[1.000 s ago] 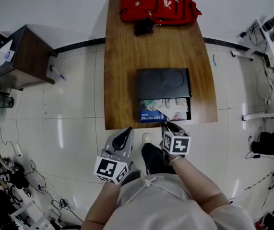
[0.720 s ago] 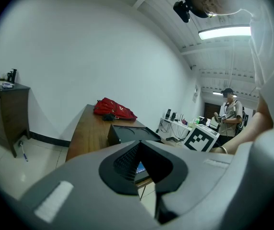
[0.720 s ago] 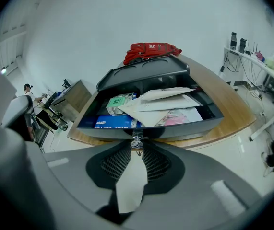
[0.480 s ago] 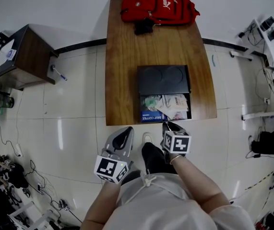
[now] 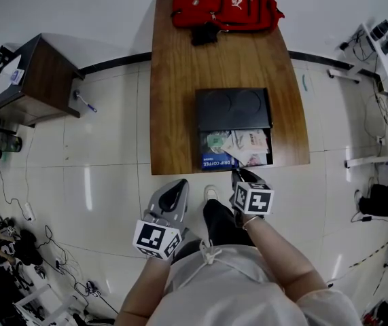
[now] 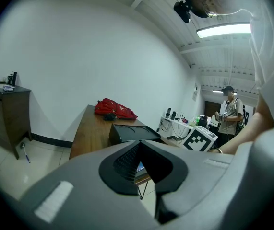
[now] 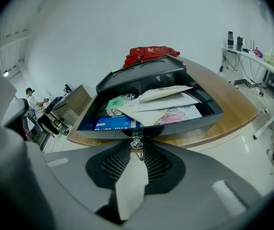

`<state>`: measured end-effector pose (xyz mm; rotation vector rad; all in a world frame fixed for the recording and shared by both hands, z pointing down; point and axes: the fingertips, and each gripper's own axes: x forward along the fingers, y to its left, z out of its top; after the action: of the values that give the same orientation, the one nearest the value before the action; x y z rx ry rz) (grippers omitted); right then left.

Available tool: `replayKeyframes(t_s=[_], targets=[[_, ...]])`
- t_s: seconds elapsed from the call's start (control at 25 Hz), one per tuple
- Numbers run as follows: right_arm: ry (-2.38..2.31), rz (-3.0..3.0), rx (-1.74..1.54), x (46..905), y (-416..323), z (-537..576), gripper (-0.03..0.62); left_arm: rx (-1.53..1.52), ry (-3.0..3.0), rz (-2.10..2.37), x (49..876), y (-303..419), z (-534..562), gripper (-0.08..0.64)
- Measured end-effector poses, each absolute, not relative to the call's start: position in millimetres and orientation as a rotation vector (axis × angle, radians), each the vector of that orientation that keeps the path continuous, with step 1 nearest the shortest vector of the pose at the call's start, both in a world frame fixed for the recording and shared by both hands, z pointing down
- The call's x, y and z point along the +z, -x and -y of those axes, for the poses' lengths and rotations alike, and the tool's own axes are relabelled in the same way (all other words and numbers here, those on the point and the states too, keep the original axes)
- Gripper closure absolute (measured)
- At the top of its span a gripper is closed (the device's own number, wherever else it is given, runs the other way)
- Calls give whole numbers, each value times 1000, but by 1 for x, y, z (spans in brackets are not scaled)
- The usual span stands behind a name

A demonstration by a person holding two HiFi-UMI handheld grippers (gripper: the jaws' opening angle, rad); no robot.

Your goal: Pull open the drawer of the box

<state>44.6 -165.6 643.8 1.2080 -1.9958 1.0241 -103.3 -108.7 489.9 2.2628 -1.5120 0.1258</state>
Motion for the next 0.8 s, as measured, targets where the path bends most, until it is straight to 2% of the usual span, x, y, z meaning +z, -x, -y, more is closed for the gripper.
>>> replayKeyframes(t_s=[0.12, 0.24, 0.36, 0.52, 0.72, 0.8], targets=[[-1214, 2030, 996, 642, -45, 168, 488, 112, -2264, 1523, 491, 106, 110, 565], [-1244, 2087, 956, 628, -45, 169, 408, 96, -2272, 1535, 489, 108, 107, 565], [-1335, 2198, 795, 589, -50, 167, 407, 64, -2295, 1529, 481, 107, 95, 565], [-1443, 2388, 494, 504, -55, 153, 464, -2, -2356, 1536, 451, 99, 71, 565], [-1540, 2563, 259, 410, -60, 100, 588, -69, -2478, 1560, 398, 89, 29, 565], [-1534, 2621, 182, 386, -58, 67, 588, -86, -2518, 1566, 382, 87, 3, 565]])
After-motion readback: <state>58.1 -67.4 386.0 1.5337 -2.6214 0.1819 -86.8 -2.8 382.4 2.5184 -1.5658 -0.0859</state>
